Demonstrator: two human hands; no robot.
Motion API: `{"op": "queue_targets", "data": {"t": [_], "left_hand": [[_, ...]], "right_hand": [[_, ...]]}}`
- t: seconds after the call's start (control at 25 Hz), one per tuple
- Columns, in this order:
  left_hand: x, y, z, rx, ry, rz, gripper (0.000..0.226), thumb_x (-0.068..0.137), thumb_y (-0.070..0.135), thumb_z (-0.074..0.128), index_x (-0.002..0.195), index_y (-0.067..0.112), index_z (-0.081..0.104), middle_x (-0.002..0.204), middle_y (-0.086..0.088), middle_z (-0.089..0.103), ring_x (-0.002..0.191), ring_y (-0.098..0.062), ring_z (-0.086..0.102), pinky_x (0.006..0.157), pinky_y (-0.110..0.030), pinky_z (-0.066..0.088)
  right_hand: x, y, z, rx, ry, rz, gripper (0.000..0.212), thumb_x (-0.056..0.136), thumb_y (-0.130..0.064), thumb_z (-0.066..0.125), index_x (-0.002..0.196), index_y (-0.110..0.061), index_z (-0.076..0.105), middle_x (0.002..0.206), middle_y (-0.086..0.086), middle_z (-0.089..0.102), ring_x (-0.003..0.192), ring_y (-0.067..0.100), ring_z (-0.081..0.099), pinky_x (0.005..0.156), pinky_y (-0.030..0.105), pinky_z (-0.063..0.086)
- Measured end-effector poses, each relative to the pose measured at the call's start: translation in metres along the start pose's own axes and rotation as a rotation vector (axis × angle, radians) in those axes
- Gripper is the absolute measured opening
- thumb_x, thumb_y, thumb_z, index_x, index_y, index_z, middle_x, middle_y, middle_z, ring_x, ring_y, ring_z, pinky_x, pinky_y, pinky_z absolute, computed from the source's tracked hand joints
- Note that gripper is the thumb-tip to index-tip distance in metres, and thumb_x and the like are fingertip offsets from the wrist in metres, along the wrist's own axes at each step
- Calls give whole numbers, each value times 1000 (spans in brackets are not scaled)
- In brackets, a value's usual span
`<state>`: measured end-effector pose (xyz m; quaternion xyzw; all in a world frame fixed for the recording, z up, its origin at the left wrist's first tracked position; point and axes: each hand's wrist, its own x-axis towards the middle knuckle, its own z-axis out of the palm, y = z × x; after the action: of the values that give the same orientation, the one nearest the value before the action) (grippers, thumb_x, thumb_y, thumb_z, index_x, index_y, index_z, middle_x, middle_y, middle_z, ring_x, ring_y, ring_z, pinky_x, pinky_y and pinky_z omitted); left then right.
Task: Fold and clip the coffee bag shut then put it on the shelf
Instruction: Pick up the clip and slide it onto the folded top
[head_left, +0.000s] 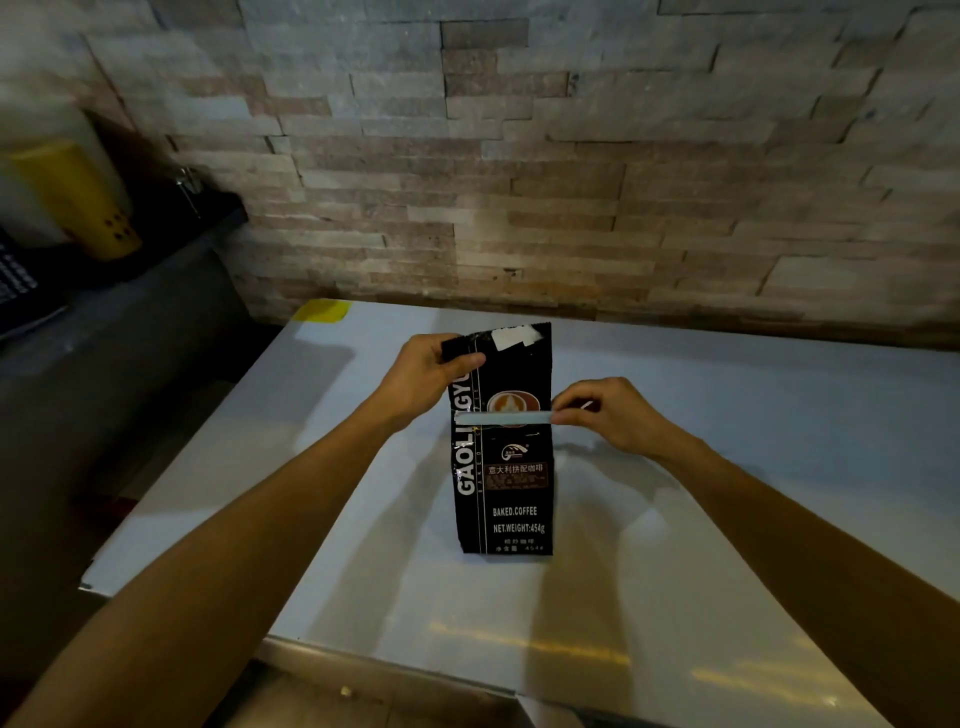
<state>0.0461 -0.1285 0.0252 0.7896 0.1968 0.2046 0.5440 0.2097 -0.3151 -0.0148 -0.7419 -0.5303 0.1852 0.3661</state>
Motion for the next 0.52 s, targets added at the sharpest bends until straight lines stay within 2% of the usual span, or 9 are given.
{"op": "queue_targets", "data": {"t": [0.12, 0.24, 0.32, 0.44, 0.52], "left_hand": [[-1, -1, -1, -11, 1, -2, 13, 85, 11, 60, 96, 8, 67, 85, 2, 68, 69, 6, 65, 67, -10, 49], [-2, -2, -1, -9, -15, -12, 14, 86, 12, 60, 96, 7, 67, 85, -2, 69, 70, 2, 66, 68, -13, 52], [-2, -1, 0, -8, -19, -6, 14, 86, 12, 60, 95, 5, 67, 83, -1, 69, 69, 1, 66, 68, -15, 52], [-2, -1, 0, -1, -25, -10, 17, 86, 12, 60, 96, 0, 66, 85, -8, 70, 72, -5, 66, 70, -21, 52], [-1, -2, 0, 19, -21, -21, 20, 86, 13, 60, 96, -4, 65, 90, -18, 69, 77, -16, 65, 74, -28, 53]], "right_hand": [[0, 0, 8, 49, 42, 16, 12, 80, -14, 66, 89, -8, 69, 80, -4, 65, 72, 2, 60, 69, 8, 47], [0, 2, 15, 85, 70, 13, 7, 78, -14, 69, 83, -10, 66, 74, -9, 61, 66, -5, 58, 63, 9, 45], [0, 4, 19, 125, 116, 23, 10, 76, -15, 70, 81, -10, 63, 74, -9, 60, 66, -5, 58, 65, 11, 46], [-2, 4, 28, 200, 181, 43, 18, 75, -14, 72, 78, -14, 54, 74, -1, 61, 72, 9, 60, 69, 12, 48], [-3, 1, 35, 248, 208, 70, 24, 75, -14, 72, 75, -19, 49, 71, 3, 59, 67, 13, 58, 63, 14, 47]]}}
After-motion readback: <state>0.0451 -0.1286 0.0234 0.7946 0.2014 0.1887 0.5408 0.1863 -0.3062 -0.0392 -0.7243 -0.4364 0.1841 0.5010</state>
